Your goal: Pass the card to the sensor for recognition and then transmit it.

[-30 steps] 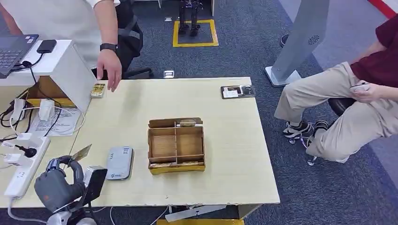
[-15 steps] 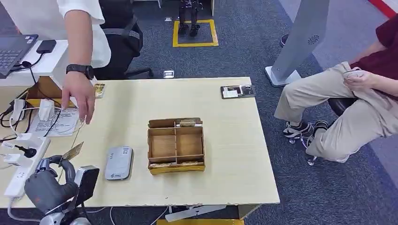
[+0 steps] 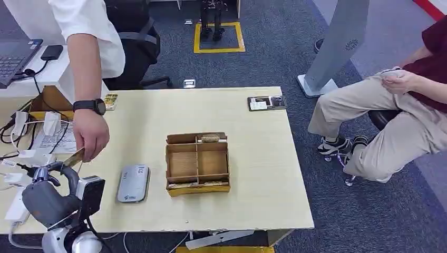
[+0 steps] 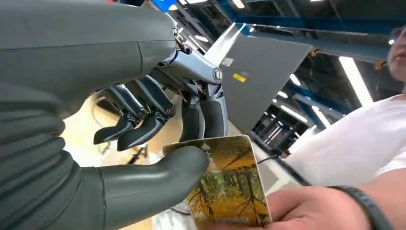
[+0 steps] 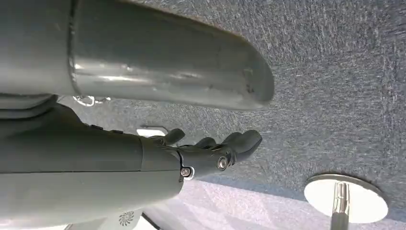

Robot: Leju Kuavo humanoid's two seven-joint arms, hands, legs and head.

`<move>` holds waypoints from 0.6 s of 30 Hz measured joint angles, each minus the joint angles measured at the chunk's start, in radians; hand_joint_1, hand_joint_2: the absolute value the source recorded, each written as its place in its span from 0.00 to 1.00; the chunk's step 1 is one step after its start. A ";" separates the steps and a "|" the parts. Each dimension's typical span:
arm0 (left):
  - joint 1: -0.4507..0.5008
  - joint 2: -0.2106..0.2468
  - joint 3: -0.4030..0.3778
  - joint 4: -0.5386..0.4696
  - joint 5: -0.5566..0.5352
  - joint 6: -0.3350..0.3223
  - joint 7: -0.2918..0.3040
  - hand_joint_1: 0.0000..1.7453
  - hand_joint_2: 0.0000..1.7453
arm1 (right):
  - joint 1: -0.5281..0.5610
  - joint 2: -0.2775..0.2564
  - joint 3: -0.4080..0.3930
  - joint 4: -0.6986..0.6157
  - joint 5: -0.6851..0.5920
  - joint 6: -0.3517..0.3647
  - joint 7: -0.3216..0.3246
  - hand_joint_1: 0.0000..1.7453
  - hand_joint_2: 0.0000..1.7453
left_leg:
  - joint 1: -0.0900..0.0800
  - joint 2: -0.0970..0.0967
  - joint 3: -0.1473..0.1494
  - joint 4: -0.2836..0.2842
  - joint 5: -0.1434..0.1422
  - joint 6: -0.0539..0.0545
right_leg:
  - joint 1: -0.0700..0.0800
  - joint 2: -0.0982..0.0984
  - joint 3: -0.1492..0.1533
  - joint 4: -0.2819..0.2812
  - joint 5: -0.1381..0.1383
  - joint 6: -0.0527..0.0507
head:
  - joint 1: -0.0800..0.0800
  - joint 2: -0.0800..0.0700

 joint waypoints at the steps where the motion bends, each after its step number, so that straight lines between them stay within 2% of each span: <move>1: -0.014 0.001 0.002 0.003 0.006 0.000 -0.005 1.00 1.00 | 0.000 0.001 0.003 0.000 0.000 0.000 0.000 0.00 0.00 | 0.000 0.000 0.000 0.000 0.000 0.000 | 0.000 0.000 0.000 0.000 0.000 0.000 | 0.000 0.000; 11: -0.127 -0.002 0.022 0.050 0.035 0.000 -0.025 1.00 1.00 | -0.001 0.008 0.021 0.000 0.010 0.000 0.000 0.00 0.00 | 0.000 0.000 0.000 0.000 0.000 0.000 | 0.000 0.000 0.000 0.000 0.000 0.000 | 0.000 0.000; 12: -0.134 -0.003 0.023 0.055 0.041 0.000 -0.028 0.45 1.00 | -0.001 0.008 0.023 0.000 0.011 0.000 0.000 0.00 0.00 | 0.000 0.000 0.000 0.000 0.000 0.000 | 0.000 0.000 0.000 0.000 0.000 0.000 | 0.000 0.000; 13: -0.141 -0.005 0.025 0.059 0.047 0.000 -0.030 0.00 1.00 | -0.001 0.008 0.026 0.000 0.011 0.000 0.000 0.00 0.00 | 0.000 0.000 0.000 0.000 0.000 0.000 | 0.000 0.000 0.000 0.000 0.000 0.000 | 0.000 0.000; 18: -0.155 -0.007 0.027 0.078 0.088 0.000 -0.047 0.00 1.00 | -0.001 0.009 0.035 0.000 0.009 0.000 0.000 0.00 0.00 | 0.000 0.000 -0.001 0.000 0.000 0.000 | 0.000 0.000 0.000 0.000 0.000 0.000 | 0.000 0.000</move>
